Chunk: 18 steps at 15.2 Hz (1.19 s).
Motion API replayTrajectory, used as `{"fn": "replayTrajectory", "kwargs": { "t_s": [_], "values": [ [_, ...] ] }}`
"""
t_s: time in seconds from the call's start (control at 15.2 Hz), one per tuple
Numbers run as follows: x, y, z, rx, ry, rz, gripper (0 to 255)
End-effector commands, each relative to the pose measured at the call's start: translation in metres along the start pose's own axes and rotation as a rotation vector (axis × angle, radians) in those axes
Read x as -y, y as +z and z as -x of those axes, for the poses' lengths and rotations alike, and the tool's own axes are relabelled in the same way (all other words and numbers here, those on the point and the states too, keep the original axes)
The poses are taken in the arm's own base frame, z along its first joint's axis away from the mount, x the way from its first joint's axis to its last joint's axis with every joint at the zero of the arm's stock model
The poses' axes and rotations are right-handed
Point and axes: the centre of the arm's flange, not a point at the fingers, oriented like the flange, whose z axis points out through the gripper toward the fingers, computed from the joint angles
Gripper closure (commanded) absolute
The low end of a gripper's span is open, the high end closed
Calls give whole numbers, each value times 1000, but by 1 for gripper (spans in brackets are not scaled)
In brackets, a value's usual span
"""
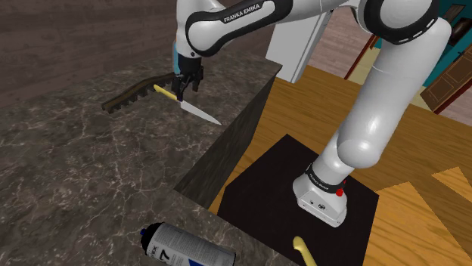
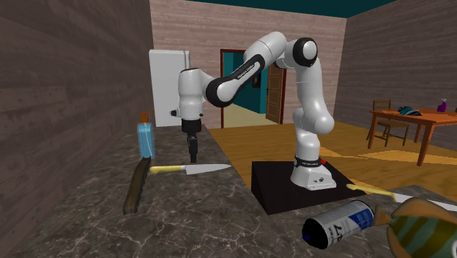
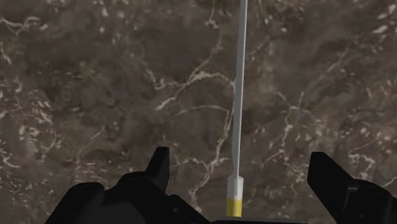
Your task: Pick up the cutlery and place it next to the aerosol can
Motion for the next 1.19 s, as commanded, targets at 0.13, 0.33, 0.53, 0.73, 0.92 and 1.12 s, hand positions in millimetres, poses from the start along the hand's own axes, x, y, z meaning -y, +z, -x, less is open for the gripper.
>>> {"fn": "replayTrajectory", "kwargs": {
  "t_s": [0.13,0.33,0.53,0.73,0.92,1.12],
  "values": [
    [4,27,-6,0,-12,-2,0],
    [4,43,-6,0,-12,-2,0],
    [4,51,-6,0,-12,-2,0],
    [4,51,-6,0,-12,-2,0],
    [4,51,-6,0,-12,-2,0],
    [4,51,-6,0,-12,-2,255]
  ]
}}
